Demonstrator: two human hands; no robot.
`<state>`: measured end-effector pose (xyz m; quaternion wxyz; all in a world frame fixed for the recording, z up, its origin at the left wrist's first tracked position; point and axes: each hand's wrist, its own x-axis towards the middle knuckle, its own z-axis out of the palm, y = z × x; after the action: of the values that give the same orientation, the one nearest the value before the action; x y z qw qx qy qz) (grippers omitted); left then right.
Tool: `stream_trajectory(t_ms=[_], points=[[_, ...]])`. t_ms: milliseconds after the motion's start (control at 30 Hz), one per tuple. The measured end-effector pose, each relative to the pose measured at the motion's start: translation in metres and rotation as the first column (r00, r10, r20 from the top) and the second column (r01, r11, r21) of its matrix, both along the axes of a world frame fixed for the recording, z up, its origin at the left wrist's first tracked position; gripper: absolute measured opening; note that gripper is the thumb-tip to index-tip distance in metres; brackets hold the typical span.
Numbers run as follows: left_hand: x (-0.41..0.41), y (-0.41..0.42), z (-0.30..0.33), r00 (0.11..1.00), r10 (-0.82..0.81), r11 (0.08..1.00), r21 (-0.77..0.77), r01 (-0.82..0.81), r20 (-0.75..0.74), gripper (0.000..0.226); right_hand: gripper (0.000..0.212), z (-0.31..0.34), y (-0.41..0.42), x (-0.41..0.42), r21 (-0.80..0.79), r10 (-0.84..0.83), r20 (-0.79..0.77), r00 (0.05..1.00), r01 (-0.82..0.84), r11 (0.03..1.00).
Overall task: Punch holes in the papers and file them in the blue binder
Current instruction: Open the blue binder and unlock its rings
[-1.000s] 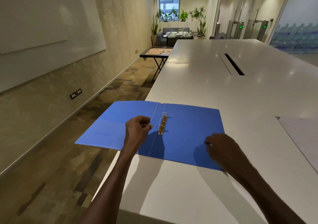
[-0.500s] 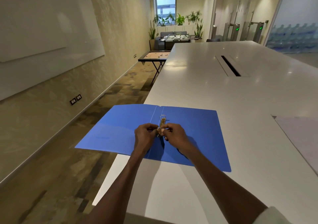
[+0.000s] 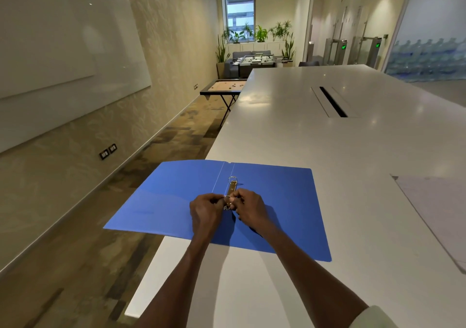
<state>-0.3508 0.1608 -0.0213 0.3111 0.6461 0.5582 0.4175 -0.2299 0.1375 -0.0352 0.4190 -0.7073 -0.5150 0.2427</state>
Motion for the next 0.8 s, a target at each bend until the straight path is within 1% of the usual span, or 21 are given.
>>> stream_trajectory(t_ms=[167,400,533,600,733,800], points=[[0.000,0.004,0.004,1.000,0.020,0.996,-0.081,-0.020,0.005,0.011,0.012,0.000,0.004,0.002,0.015,0.016,-0.005,1.000,-0.016,1.000],[0.003,0.004,0.007,0.998,0.063,0.984,-0.167,-0.061,0.003,0.007,0.015,0.001,0.002,0.002,0.033,0.010,-0.035,0.999,-0.009,0.999],[0.003,0.007,0.009,0.997,0.078,0.970,-0.231,-0.073,0.009,0.008,0.016,0.000,0.003,0.002,0.055,0.000,-0.017,1.000,0.001,0.998],[0.003,0.008,0.013,0.995,0.092,0.959,-0.271,-0.081,0.028,0.008,0.018,-0.001,0.002,0.003,0.067,0.002,-0.052,0.999,0.002,0.998],[-0.002,0.016,0.013,0.998,0.035,0.932,-0.362,-0.012,0.060,0.006,0.019,0.000,-0.001,0.006,0.096,0.015,-0.106,0.994,-0.005,0.995],[-0.004,0.018,0.011,0.997,0.010,0.930,-0.368,0.017,0.073,0.003,0.018,-0.001,-0.002,0.006,0.108,0.017,-0.138,0.990,-0.002,0.994]])
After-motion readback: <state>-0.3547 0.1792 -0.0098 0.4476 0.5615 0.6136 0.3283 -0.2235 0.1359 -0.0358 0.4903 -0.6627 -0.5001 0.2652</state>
